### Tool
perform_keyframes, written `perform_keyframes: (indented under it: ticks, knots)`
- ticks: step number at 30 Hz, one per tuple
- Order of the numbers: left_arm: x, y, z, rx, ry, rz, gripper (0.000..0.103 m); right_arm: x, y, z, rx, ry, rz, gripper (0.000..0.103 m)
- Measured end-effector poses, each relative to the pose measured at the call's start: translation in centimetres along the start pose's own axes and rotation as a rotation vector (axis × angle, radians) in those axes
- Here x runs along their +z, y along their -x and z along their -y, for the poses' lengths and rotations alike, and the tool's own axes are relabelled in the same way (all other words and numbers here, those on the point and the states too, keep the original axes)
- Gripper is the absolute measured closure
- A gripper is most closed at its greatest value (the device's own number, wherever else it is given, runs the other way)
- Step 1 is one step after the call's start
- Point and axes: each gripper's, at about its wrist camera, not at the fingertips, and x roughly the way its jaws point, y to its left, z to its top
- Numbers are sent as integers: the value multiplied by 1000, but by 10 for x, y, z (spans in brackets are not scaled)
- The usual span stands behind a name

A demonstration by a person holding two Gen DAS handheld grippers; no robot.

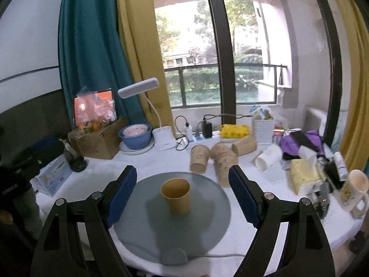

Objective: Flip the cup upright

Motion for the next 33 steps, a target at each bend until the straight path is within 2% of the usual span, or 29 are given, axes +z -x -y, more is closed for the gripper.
perform_keyframes:
  ticks: [2,33]
  knots:
    - [0,1,2,16,-18,1,12,0,5,-2,-6,9,5,19]
    - [-3,5,5,-15,-12,-22,12,-1,8,-4,6,16,-2,19]
